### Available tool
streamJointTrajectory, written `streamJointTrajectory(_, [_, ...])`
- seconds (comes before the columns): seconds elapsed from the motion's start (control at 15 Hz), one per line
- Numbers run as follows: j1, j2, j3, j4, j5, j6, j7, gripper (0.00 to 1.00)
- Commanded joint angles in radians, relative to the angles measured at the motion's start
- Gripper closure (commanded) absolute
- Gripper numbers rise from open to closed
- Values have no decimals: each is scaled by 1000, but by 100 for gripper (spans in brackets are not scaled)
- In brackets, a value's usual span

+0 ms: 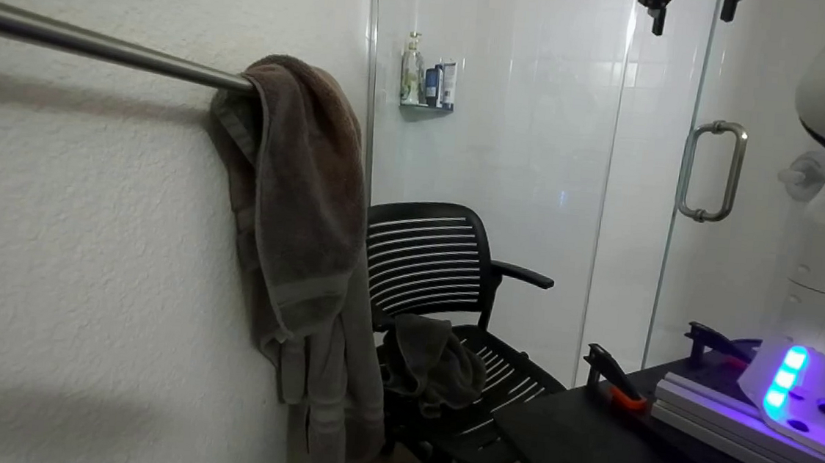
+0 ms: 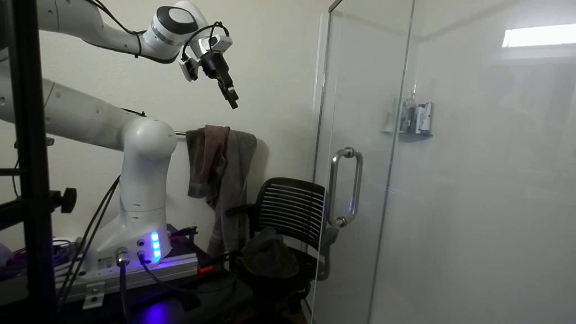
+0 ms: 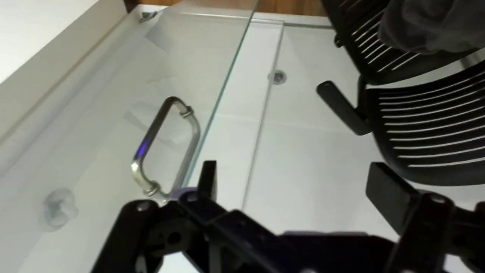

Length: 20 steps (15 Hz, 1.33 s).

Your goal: Close the door

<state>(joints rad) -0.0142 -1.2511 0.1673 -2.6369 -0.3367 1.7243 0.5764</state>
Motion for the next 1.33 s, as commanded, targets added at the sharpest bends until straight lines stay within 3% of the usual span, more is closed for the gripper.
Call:
streamJointTrajectory(0.0, [-159,-99,-86,-43,-178,41,-62,0])
streamJointTrajectory(0.2, [-264,-151,-217,-53,-343,110,-30,0])
streamJointTrajectory(0.27, [-268,-169,-287,-57,-361,147,-24,0])
streamJointTrajectory(0.33, [-248,-191,-374,-62,-359,205,-51,0])
streamJointTrajectory(0.53, [-242,-214,-540,-82,-350,358,-181,0])
streamJointTrajectory(0.73, [-217,-155,-688,-53,-270,480,-296,0])
streamJointTrajectory(0.8, [-207,-135,-717,-36,-213,478,-334,0])
streamJointTrajectory(0.87, [-283,-146,-650,-50,-206,472,-327,0])
streamJointTrajectory(1.07, [-293,-138,-656,-47,-160,480,-358,0])
streamJointTrajectory(1.2, [-239,-187,-662,-74,-105,444,-477,0])
streamJointTrajectory(1.27, [-241,-148,-663,-81,-101,453,-522,0])
